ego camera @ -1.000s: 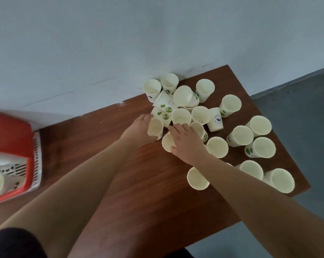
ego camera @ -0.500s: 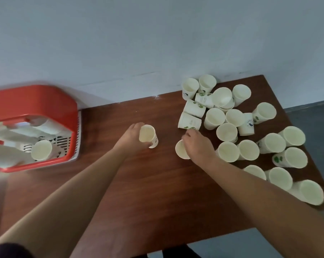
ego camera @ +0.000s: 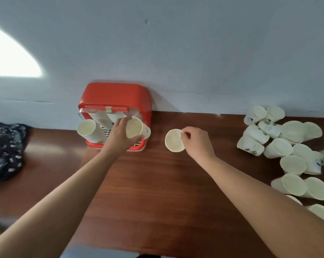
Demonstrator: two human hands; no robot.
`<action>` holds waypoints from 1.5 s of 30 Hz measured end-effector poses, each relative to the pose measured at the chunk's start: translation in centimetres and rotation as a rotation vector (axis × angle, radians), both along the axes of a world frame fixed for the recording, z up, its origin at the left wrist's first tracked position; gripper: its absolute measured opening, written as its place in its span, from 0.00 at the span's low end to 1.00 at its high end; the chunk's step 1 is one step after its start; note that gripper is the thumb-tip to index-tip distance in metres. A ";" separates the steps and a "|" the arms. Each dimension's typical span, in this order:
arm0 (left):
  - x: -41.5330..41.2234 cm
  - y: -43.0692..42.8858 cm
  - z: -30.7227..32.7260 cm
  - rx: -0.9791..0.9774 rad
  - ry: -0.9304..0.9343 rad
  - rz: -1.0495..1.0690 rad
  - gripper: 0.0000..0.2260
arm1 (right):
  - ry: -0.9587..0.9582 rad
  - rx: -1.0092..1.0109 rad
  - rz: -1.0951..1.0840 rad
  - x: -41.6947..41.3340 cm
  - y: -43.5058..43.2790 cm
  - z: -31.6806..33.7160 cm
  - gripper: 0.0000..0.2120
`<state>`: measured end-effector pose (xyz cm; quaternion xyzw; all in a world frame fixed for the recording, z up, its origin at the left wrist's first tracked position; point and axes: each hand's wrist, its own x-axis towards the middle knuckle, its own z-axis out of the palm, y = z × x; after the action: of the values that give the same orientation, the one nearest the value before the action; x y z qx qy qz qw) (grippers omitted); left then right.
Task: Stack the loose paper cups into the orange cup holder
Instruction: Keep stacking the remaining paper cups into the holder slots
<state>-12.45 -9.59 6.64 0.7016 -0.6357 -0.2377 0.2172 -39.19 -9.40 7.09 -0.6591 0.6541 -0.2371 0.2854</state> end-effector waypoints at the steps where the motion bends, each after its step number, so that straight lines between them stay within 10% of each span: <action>1: 1.8 0.2 0.0 0.003 -0.008 0.042 0.35 | -0.016 0.006 0.010 1.7 -0.1 0.3 0.10; 17: 8.5 -2.8 -6.6 0.216 -0.141 -0.152 0.43 | -0.029 0.128 -0.072 13.7 -2.8 -1.0 0.11; 28: 12.9 -3.1 -3.4 0.120 0.376 -0.266 0.35 | -0.129 0.180 -0.076 20.0 -4.9 -2.3 0.10; 45: 13.1 -3.6 -8.4 0.166 -0.014 -0.341 0.39 | -0.052 0.308 0.183 21.5 -4.7 -7.2 0.25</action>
<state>0.61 -13.18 -1.73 0.6007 -0.7252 -0.3179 0.1107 -17.72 -14.13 -0.15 -0.6580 0.6125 -0.1241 0.4200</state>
